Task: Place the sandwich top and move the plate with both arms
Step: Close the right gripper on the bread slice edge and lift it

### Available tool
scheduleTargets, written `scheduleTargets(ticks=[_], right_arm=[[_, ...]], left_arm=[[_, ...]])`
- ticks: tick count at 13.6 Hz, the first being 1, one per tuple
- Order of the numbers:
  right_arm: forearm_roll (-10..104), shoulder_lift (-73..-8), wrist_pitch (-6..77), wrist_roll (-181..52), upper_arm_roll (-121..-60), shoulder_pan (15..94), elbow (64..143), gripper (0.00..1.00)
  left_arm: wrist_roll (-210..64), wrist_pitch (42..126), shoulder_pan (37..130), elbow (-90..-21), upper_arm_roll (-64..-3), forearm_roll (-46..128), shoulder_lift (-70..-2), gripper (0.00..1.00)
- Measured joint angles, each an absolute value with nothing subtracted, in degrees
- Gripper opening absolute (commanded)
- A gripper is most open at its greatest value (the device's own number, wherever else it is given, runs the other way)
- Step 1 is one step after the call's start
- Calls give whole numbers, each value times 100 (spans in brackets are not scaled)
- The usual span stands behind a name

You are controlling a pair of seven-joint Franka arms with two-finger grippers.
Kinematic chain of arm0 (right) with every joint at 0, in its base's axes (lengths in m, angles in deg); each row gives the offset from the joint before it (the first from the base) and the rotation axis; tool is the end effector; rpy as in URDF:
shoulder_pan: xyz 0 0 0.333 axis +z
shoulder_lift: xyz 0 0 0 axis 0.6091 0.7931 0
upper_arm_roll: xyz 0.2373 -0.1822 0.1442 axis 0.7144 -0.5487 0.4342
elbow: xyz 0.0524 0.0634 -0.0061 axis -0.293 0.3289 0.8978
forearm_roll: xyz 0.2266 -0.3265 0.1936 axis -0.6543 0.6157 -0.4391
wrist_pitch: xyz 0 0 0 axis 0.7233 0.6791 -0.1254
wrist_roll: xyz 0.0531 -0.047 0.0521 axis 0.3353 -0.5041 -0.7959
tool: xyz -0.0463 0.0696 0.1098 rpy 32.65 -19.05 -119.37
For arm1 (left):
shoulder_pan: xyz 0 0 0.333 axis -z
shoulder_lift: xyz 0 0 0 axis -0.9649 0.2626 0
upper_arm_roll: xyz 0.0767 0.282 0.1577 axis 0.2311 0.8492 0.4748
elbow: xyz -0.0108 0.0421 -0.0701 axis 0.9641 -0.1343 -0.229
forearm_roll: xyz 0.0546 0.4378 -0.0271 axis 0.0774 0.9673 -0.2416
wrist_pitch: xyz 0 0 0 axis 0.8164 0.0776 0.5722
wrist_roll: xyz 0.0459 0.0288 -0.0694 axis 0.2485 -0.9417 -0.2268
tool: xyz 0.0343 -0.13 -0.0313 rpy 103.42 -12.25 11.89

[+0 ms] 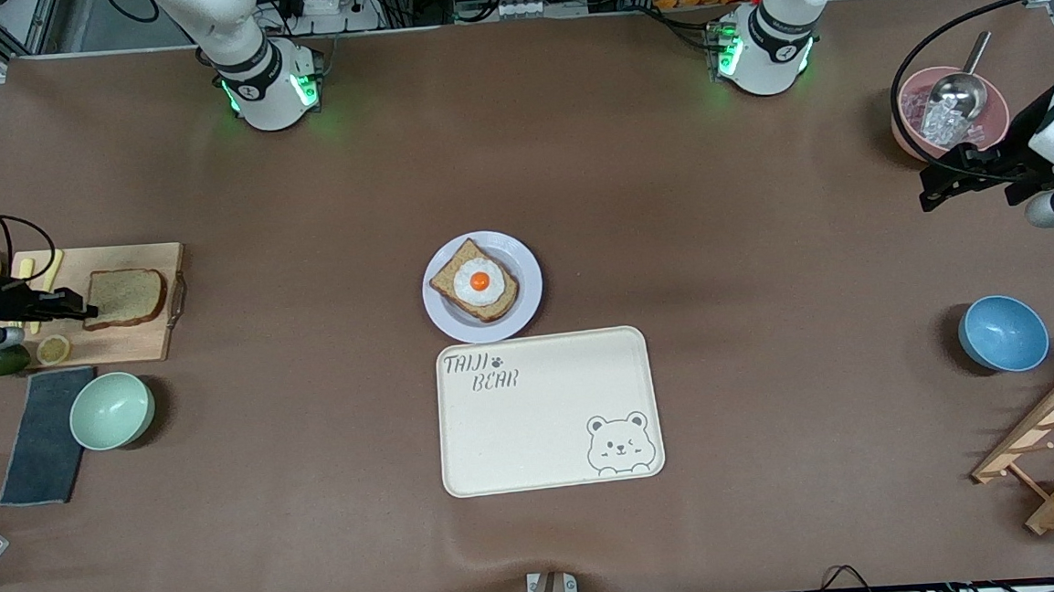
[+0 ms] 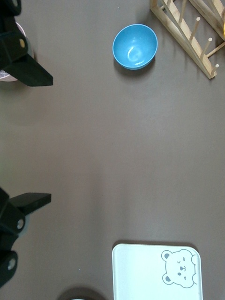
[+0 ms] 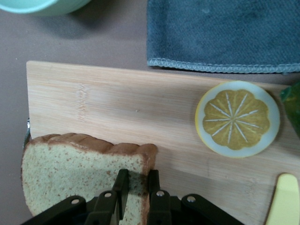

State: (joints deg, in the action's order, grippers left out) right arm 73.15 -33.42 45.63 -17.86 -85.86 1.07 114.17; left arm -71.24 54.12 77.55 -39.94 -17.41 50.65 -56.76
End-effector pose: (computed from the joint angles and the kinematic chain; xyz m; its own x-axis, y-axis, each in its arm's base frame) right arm 0.5144 -0.3732 0.1421 0.9892 0.1300 -0.0683 0.1065 -0.9552 -0.2761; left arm 0.6254 -0.0526 0.6118 0.9998 -0.0073 -0.0178 -0.0075 -0.9999 -0.0131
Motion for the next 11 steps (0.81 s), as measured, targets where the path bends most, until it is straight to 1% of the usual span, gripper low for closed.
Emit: scheduleTargets(ticks=[1,8,11], right_arm=[[7313,-3342,4564,-1767,-8586,106,11417,0],[7162,-3355,4510,-1736,-8555,98,11380,0],[6936,-3371,3771,-1815,-8474,117,11029,0]], left_arm=[[-7124,5412,7755,-3994,-1741,5065,-5676,100],[-7124,5412,7755,-3994,-1741,5065,-5676,100],[-7124,5412,7757,-3994,-1741,5065,-5676,100]])
